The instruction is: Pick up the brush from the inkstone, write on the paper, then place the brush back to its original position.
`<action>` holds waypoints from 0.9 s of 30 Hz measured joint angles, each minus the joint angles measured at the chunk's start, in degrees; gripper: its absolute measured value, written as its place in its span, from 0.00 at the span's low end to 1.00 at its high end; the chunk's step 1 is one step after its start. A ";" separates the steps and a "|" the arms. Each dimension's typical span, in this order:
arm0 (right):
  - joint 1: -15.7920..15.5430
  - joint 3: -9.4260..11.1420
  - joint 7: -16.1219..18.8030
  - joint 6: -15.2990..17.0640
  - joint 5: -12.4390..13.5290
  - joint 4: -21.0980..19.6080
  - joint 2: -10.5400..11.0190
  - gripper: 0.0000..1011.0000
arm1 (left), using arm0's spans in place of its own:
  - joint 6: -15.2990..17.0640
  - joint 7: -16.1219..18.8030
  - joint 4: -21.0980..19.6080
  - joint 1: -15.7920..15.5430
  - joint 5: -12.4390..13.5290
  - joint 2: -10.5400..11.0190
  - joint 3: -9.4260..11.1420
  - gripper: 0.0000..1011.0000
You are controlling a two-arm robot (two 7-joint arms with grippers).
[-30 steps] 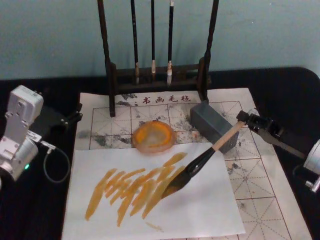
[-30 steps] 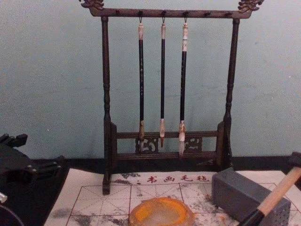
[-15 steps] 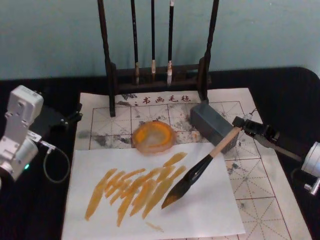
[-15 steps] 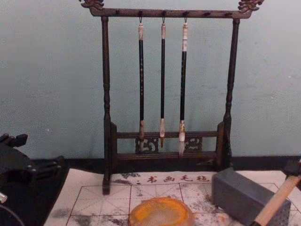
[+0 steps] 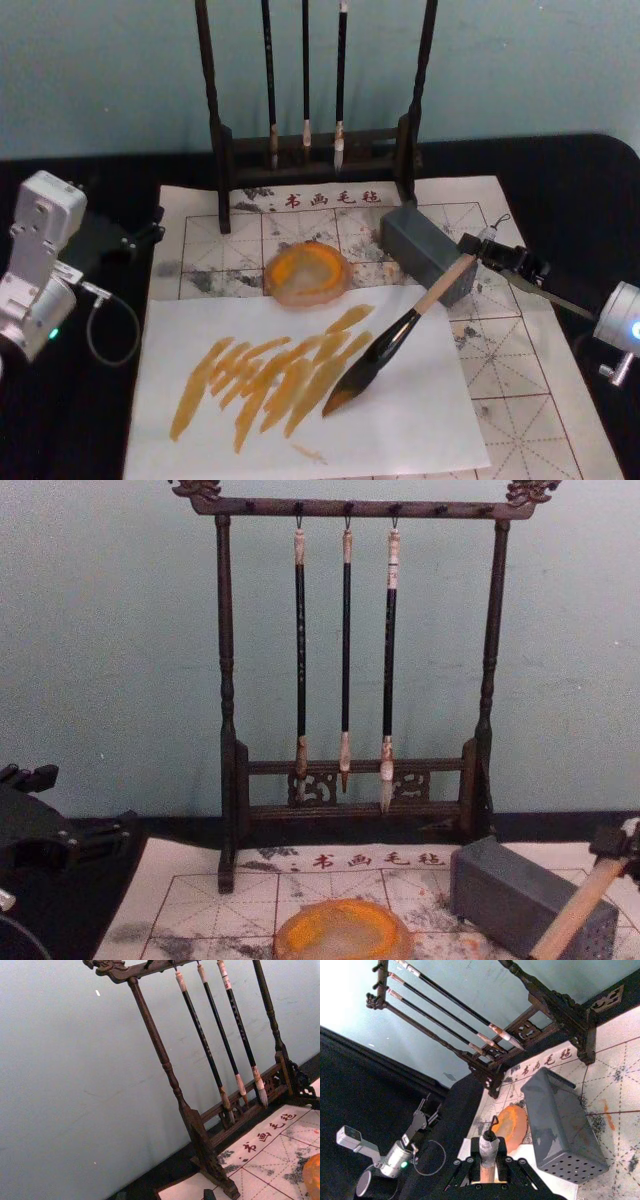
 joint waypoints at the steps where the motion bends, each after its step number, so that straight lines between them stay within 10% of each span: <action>1: 0.21 -0.25 0.02 -0.16 -0.05 0.20 -0.06 0.20 | 0.00 0.00 0.00 0.00 0.00 0.00 0.00 0.99; 27: 2.15 -3.56 -0.30 -3.07 0.25 1.48 0.88 0.20 | 0.00 0.00 0.00 0.00 0.00 0.00 0.00 0.99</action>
